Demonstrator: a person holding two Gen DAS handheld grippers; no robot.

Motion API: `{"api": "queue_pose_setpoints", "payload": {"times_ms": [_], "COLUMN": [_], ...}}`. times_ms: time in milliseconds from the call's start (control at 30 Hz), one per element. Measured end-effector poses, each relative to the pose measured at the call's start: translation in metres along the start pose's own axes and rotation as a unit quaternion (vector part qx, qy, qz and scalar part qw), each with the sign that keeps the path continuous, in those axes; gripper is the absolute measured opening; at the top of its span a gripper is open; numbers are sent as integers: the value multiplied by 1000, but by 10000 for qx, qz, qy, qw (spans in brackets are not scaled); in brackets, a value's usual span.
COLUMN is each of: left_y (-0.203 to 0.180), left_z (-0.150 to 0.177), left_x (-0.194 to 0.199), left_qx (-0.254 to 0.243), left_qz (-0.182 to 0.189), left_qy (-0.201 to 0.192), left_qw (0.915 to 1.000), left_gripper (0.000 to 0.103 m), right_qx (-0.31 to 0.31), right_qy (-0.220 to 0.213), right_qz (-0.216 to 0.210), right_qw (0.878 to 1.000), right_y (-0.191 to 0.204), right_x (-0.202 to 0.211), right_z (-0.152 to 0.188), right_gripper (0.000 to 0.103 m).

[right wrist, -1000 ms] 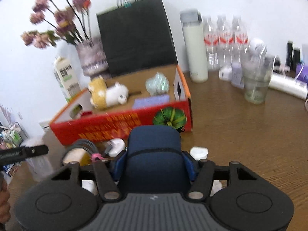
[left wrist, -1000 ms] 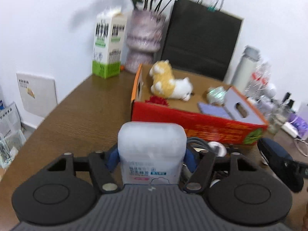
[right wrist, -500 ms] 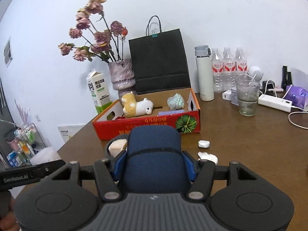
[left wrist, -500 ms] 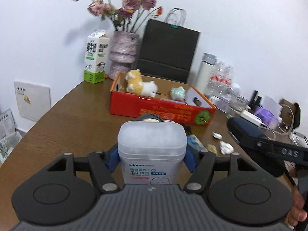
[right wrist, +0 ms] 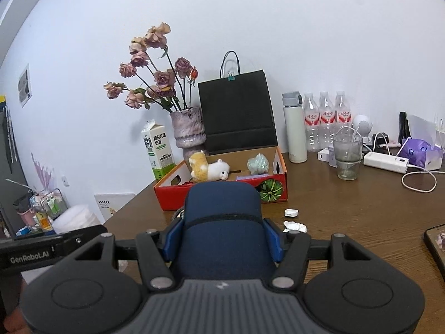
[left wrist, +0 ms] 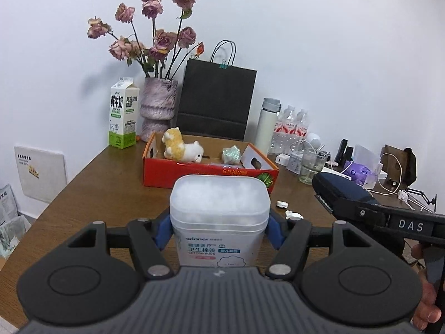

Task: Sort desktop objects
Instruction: 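Lift and carry the cotton-swab tub and navy case toward the box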

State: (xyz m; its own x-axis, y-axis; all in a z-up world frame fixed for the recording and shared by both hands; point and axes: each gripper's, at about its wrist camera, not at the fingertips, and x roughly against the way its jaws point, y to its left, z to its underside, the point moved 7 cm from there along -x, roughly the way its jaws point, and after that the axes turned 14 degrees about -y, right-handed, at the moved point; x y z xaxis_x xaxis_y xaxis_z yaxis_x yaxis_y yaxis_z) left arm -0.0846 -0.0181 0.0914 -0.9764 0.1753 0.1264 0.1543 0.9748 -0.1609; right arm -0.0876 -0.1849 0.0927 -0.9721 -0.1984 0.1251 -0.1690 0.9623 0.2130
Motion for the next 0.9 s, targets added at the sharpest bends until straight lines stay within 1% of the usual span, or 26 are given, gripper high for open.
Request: {"api": "queue_pose_setpoints", "payload": {"times_ms": [100,200,333,500,633,700,800,900], "left_y": [0,4,12,15,16,18,27,38], "left_z": [-3,-12,-39,-81,-106,-109,-98,-76], "left_x": [-5,-21,-61,-130,-191,-225,-278,-325], "left_qx": [-19,-103,-199,-72,-28,-122,-126,-92], "left_qz": [-5,-49,4,193,230,200,169,29], "left_qy": [-42,-151,-314,-326,-175,-13,399,882], "left_qw": [10000,9998,9993,9993,9996,9997,9990,9961], "left_gripper": [67,67,67,67,67,67,67,67], "right_qx": [-11,15,32,-18,-203,-267,-355,-173], "right_qy": [-5,-28,-73,-104,-22,112,416,690], "right_qz": [0,45,38,-94,-188,-152,-63,114], "right_qw": [10000,10000,10000,9999,9996,9995,9985,9974], "right_y": [-2,-7,-13,-16,-19,-22,-29,-34], "right_x": [-4,-18,-52,-115,-176,-210,-258,-302], "right_z": [-2,-8,-23,-58,-84,-92,-94,-85], "right_gripper": [59,59,59,59,59,59,59,59]}}
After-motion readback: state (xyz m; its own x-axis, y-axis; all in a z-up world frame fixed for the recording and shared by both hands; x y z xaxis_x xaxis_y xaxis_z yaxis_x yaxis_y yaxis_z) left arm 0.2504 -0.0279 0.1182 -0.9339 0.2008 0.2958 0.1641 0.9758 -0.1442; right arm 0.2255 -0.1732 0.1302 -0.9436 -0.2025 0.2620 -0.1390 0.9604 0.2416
